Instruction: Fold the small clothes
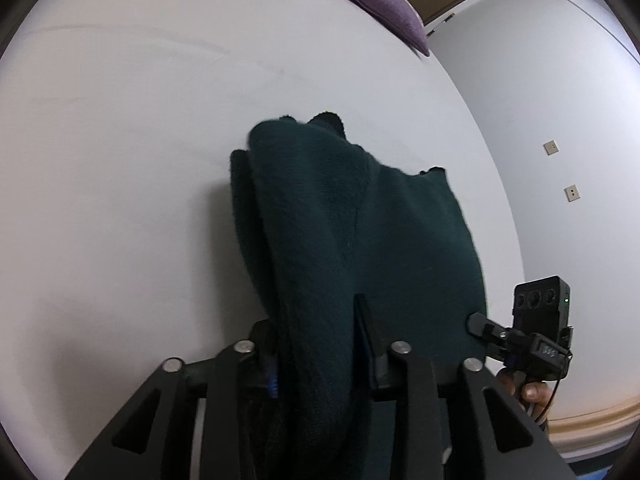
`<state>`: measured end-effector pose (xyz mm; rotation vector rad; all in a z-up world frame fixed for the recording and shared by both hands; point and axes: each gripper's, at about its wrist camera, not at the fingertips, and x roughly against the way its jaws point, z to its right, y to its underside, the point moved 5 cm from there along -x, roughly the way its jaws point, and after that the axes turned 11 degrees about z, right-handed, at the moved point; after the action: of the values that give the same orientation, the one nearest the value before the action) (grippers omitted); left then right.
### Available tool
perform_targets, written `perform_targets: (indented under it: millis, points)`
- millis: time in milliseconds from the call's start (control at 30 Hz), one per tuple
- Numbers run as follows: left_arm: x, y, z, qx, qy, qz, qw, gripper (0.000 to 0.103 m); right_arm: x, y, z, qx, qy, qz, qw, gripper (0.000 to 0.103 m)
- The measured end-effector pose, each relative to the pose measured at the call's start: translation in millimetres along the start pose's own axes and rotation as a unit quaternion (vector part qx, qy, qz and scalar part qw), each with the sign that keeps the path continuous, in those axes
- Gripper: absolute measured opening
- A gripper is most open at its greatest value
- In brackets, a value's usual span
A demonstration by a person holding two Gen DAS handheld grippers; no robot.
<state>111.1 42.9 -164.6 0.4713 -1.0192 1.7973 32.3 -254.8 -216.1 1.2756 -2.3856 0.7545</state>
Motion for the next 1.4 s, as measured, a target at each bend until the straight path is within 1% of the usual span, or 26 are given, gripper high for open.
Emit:
perform_targets:
  millis: [33,100,167,200,233,300,367,433,467,500,533,600,633,667,733,800,867,933,1000,1067,1133,1200,1367,1400]
  points:
    - [-1,3,-1,0.000,0.000,0.003,1.0000,0.039,-1,0,4,-0.001,-0.005,0.002,1.000,0.045]
    - [-2,6,-2,0.004,0.003,0.010,0.9999,0.040,1,1,7,0.002,-0.010,0.006,1.000,0.046]
    - [2,8,-3,0.009,0.005,0.018,0.9998,0.043,4,2,6,0.005,-0.007,0.009,1.000,0.047]
    - [6,10,-6,0.010,0.002,0.021,0.9997,0.045,-2,-2,1,0.004,-0.005,0.012,1.000,0.048]
    - [10,10,-6,0.005,-0.004,0.025,0.9997,0.046,0,-2,0,0.003,-0.001,0.016,1.000,0.048]
    - [25,10,-2,-0.020,-0.024,0.043,0.9986,0.047,10,-2,-1,0.008,0.007,0.027,1.000,0.048]
    - [45,10,5,-0.051,-0.049,0.070,0.9950,0.053,18,-4,-6,0.018,0.022,0.040,0.999,0.050]
    - [69,11,18,-0.089,-0.078,0.110,0.9868,0.065,33,-4,-9,0.032,0.043,0.056,0.997,0.050]
    - [76,12,21,-0.103,-0.089,0.124,0.9829,0.069,39,-3,-13,0.040,0.052,0.063,0.996,0.050]
    - [86,15,28,-0.121,-0.103,0.142,0.9770,0.078,46,-2,-17,0.050,0.061,0.071,0.994,0.050]
    - [95,18,35,-0.137,-0.119,0.163,0.9698,0.083,52,-1,-22,0.061,0.070,0.079,0.993,0.050]
    - [110,27,49,-0.164,-0.146,0.198,0.9554,0.088,65,2,-35,0.085,0.091,0.097,0.987,0.049]
    - [114,29,52,-0.171,-0.155,0.207,0.9508,0.090,69,3,-45,0.099,0.103,0.106,0.984,0.050]
    - [119,33,59,-0.179,-0.170,0.220,0.9436,0.092,73,6,-55,0.117,0.117,0.114,0.980,0.050]
    - [128,40,71,-0.188,-0.181,0.239,0.9354,0.099,77,10,-75,0.146,0.150,0.127,0.970,0.059]
    - [138,47,80,-0.197,-0.189,0.256,0.9271,0.103,85,18,-93,0.184,0.186,0.142,0.955,0.066]
    - [147,51,84,-0.208,-0.201,0.268,0.9189,0.103,92,27,-115,0.217,0.205,0.163,0.940,0.072]
    - [151,54,91,-0.220,-0.219,0.273,0.9103,0.103,99,33,-132,0.238,0.220,0.183,0.928,0.080]
    - [159,57,96,-0.226,-0.241,0.280,0.9015,0.103,105,37,-147,0.254,0.238,0.199,0.916,0.083]
    - [166,58,100,-0.225,-0.247,0.292,0.8963,0.103,110,43,-158,0.265,0.250,0.209,0.908,0.085]
    - [172,60,101,-0.218,-0.249,0.297,0.8955,0.103,114,48,-169,0.274,0.265,0.214,0.899,0.086]
    - [174,60,101,-0.212,-0.242,0.295,0.8996,0.103,114,54,-177,0.288,0.278,0.215,0.891,0.086]
    - [166,64,95,-0.196,-0.219,0.268,0.9175,0.103,114,72,-195,0.308,0.296,0.228,0.875,0.086]
    - [164,64,93,-0.194,-0.216,0.262,0.9204,0.103,113,75,-196,0.311,0.297,0.227,0.874,0.086]
